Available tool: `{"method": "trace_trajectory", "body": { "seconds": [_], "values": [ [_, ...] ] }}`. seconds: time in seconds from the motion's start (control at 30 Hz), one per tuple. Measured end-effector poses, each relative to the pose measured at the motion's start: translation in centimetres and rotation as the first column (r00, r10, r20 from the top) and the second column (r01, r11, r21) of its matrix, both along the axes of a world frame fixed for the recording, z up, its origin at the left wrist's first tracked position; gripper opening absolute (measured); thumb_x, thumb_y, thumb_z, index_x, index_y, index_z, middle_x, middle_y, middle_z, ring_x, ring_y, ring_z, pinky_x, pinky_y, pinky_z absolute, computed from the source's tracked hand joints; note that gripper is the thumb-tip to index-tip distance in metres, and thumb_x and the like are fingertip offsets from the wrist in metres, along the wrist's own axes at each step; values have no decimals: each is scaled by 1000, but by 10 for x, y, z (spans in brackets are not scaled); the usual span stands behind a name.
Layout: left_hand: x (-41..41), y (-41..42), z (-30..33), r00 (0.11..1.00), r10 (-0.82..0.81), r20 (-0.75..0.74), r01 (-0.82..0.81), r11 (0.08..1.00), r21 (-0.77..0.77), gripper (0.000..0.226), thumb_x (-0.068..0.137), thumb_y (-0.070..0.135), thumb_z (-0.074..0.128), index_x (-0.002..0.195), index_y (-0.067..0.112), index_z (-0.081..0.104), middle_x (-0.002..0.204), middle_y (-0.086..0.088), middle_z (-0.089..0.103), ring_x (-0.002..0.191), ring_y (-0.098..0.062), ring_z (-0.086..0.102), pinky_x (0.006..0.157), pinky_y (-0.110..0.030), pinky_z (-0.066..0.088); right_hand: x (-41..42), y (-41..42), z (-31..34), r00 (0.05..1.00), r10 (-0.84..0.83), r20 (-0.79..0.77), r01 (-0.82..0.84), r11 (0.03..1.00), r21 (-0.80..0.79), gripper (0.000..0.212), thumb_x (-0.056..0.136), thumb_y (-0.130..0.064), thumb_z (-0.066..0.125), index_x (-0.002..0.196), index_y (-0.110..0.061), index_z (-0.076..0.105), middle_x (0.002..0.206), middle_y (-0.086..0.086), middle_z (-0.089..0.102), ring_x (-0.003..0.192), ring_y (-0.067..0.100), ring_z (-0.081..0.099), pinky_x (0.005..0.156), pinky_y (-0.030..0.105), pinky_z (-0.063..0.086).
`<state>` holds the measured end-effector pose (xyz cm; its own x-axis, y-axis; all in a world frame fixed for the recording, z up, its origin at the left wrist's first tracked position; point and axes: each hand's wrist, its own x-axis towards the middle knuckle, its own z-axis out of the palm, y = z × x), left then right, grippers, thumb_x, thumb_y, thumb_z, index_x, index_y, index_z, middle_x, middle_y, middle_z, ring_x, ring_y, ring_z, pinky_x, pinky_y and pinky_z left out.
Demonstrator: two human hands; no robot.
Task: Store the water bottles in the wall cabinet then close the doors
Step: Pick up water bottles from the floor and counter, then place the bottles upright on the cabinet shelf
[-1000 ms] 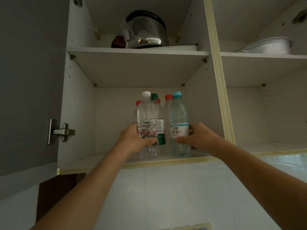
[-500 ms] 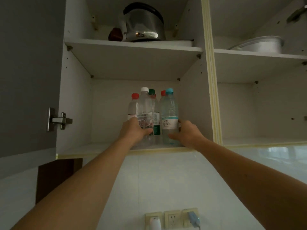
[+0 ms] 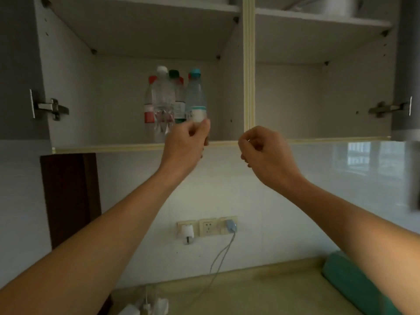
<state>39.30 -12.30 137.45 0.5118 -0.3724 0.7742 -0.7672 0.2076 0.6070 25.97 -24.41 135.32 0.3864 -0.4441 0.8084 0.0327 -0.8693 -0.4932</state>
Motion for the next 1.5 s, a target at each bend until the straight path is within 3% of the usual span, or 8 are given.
{"method": "trace_trajectory", "body": {
  "seconds": [0.17, 0.3, 0.57, 0.73, 0.87, 1.13, 1.33, 1.5],
  "values": [
    [-50, -11, -90, 995, -47, -91, 58, 991, 123, 49, 103, 43, 50, 61, 19, 56, 52, 9, 52, 51, -8, 49, 60, -35, 46, -36, -8, -75, 999, 5, -43, 3, 983, 182, 27, 96, -28, 57, 81, -8, 69, 71, 7, 67, 62, 19, 60, 59, 34, 49],
    [-73, -21, -171, 970, -59, -238, 112, 970, 215, 57, 102, 42, 50, 61, 2, 47, 49, 6, 41, 45, -8, 37, 53, -29, 34, -76, -15, -140, 990, -40, -134, 78, 952, 297, 36, 95, -24, 55, 79, 8, 63, 57, -1, 54, 48, 2, 43, 50, 21, 33],
    [-131, -38, -323, 815, -199, -544, 387, 886, 255, 48, 101, 36, 51, 59, 15, 40, 55, -2, 25, 49, -16, 23, 53, -34, 22, -149, -3, -277, 951, -175, -254, 278, 843, 460, 49, 94, -26, 54, 59, 4, 37, 57, 11, 33, 54, 18, 31, 51, 36, 24],
    [-161, -15, -423, 646, -346, -681, 693, 640, 333, 45, 106, 38, 47, 66, 19, 52, 50, 9, 37, 44, -9, 30, 47, -28, 26, -187, 37, -382, 926, -232, -297, 376, 627, 682, 48, 99, -27, 53, 55, -8, 49, 49, -2, 37, 46, 15, 31, 46, 30, 25],
    [-182, 13, -498, 522, -404, -751, 833, 430, 348, 40, 100, 48, 48, 72, 23, 60, 54, 5, 43, 46, -13, 38, 46, -30, 33, -215, 75, -464, 875, -341, -343, 476, 480, 737, 43, 98, -25, 53, 69, 6, 55, 59, 20, 47, 54, 27, 43, 53, 43, 40],
    [-228, 52, -662, 603, -131, -787, 789, 243, 564, 34, 93, 50, 51, 78, 22, 64, 61, 8, 63, 60, -13, 60, 59, -44, 53, -260, 103, -629, 801, -212, -559, 596, 207, 776, 21, 97, -29, 54, 102, -17, 69, 92, 1, 70, 85, 19, 67, 81, 49, 59],
    [-240, 60, -808, 683, 141, -717, 706, 125, 697, 30, 102, 32, 52, 80, 15, 63, 66, 5, 65, 54, -4, 60, 48, -26, 51, -287, 108, -783, 785, -33, -619, 620, 56, 783, 13, 98, -30, 55, 94, -23, 65, 92, 4, 70, 83, 22, 67, 81, 51, 59],
    [-237, 58, -931, 731, 257, -632, 644, 49, 764, 26, 101, 36, 52, 81, 21, 60, 73, 2, 64, 64, -13, 62, 60, -33, 55, -293, 124, -911, 804, 74, -590, 593, -27, 805, 14, 98, -38, 59, 84, -37, 59, 85, -17, 66, 73, 3, 64, 63, 18, 49]
  ]
}}
